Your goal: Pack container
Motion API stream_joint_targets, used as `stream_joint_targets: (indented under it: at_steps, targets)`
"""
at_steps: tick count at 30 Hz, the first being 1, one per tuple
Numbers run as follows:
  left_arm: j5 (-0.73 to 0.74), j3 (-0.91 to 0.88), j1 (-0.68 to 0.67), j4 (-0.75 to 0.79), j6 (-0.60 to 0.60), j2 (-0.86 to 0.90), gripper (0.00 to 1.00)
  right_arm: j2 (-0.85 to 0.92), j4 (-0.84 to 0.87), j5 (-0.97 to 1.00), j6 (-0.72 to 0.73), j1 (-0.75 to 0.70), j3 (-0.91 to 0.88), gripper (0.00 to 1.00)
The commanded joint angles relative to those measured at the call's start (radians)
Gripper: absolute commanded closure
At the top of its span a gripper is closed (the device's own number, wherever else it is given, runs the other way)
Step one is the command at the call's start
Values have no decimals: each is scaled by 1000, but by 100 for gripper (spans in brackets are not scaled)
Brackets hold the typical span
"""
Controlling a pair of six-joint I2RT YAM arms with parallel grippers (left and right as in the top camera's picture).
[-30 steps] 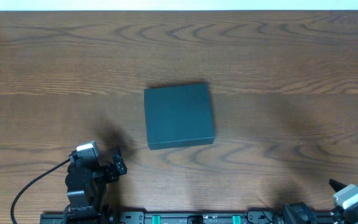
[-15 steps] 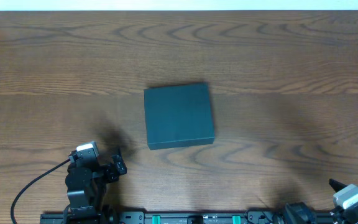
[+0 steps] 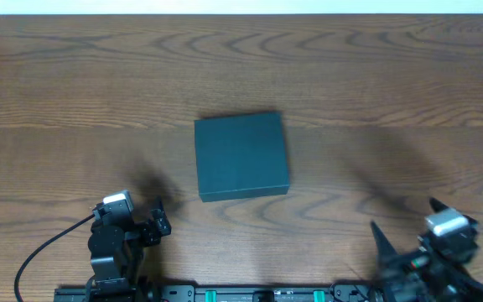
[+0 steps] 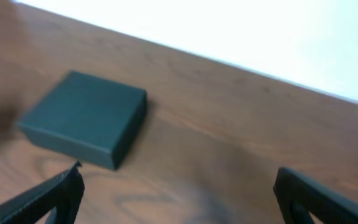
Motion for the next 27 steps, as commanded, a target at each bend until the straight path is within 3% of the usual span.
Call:
stream_joint_targets:
  at_steps: [1, 7, 12, 27]
  targets:
    - [-12, -9, 1, 3, 9, -5, 1, -83, 85, 19, 10, -45, -188, 1]
    - [-12, -9, 1, 3, 9, -5, 1, -179, 249, -1, 14, -92, -480, 1]
    - [-12, -9, 1, 3, 9, -5, 1, -233, 296, -31, 14, -92, -616, 1]
    - [-12, -9, 1, 3, 9, -5, 2, -232, 292, -33, 18, -92, -747, 1]
